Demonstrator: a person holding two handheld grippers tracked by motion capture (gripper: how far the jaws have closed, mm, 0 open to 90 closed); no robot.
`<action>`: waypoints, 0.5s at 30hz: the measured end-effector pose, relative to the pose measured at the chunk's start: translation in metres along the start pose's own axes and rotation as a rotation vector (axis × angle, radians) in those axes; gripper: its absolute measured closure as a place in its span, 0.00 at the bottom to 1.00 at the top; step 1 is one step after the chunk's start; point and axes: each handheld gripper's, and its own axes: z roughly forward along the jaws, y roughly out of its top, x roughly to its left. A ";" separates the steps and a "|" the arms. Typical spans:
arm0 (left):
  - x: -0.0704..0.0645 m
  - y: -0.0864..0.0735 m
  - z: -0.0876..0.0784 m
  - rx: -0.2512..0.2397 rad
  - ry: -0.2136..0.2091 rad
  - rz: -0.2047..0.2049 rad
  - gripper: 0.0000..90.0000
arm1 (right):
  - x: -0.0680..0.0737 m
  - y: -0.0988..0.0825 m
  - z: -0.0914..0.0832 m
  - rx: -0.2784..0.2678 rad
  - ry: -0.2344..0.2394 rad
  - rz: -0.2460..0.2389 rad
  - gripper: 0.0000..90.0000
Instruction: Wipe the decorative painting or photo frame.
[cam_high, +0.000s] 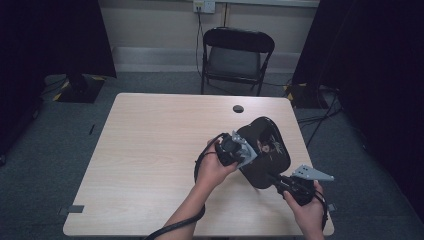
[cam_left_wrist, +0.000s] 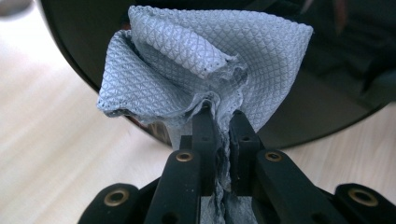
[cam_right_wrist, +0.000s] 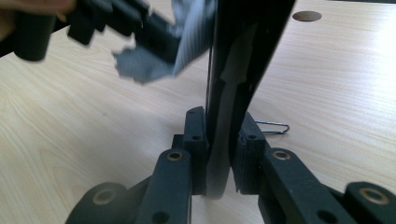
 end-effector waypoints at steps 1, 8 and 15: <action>-0.001 -0.004 0.004 0.013 -0.001 -0.002 0.93 | 0.000 0.000 0.000 0.001 0.000 0.001 0.87; -0.004 -0.031 0.028 0.096 -0.024 -0.014 0.93 | 0.000 0.000 0.000 0.000 0.000 -0.001 0.87; -0.005 -0.036 0.027 0.132 -0.029 -0.007 0.92 | 0.000 0.001 0.000 -0.002 -0.002 0.001 0.87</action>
